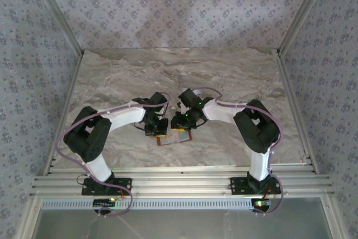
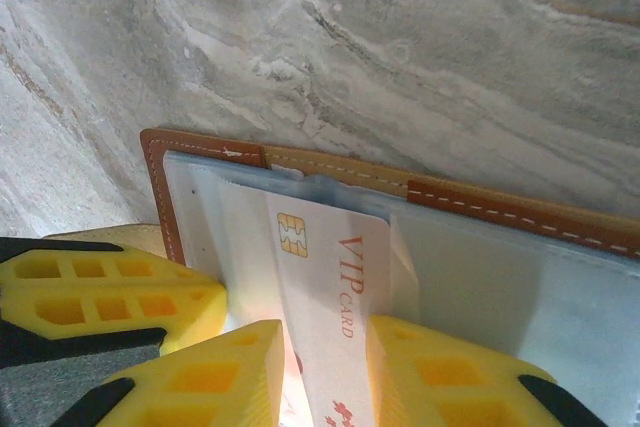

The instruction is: Take the credit cards out of the card holder

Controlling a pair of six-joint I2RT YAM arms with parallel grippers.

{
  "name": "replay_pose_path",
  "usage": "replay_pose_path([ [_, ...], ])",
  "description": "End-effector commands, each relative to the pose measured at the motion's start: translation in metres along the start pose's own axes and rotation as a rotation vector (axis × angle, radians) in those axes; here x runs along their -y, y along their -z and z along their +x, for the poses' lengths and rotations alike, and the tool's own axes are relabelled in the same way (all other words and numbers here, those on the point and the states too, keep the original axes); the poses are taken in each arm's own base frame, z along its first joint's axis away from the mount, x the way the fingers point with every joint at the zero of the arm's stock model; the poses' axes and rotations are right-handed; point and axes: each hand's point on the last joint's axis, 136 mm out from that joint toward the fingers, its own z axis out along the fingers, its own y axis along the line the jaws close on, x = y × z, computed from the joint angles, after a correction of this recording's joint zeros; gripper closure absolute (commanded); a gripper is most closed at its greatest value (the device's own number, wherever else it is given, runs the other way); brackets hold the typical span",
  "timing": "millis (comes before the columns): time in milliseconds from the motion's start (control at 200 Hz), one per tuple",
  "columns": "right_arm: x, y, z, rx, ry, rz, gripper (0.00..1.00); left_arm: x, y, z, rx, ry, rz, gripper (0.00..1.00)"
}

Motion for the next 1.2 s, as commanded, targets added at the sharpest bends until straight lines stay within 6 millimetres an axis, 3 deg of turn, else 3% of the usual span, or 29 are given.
replay_pose_path([
  [0,0.003,0.004,0.004,-0.008,0.002,0.007,0.71,-0.023,-0.012,0.007,-0.032,-0.002,-0.092,1.0],
  [225,0.002,0.002,0.004,-0.01,0.003,-0.003,0.7,-0.025,-0.014,0.008,-0.037,-0.002,-0.102,1.0],
  [580,-0.026,-0.006,0.005,-0.039,0.026,-0.1,0.7,-0.011,0.003,0.001,0.0,-0.008,-0.054,0.97],
  [874,-0.014,0.012,-0.001,0.02,0.027,-0.037,0.7,-0.018,-0.007,0.005,-0.022,-0.009,-0.083,0.97],
  [1029,-0.007,0.013,0.0,0.012,0.032,-0.013,0.7,-0.033,-0.012,0.008,-0.041,-0.016,-0.151,0.98],
  [1194,0.001,0.007,0.003,-0.006,0.034,0.014,0.7,-0.035,-0.015,0.011,-0.058,-0.018,-0.16,0.98],
])
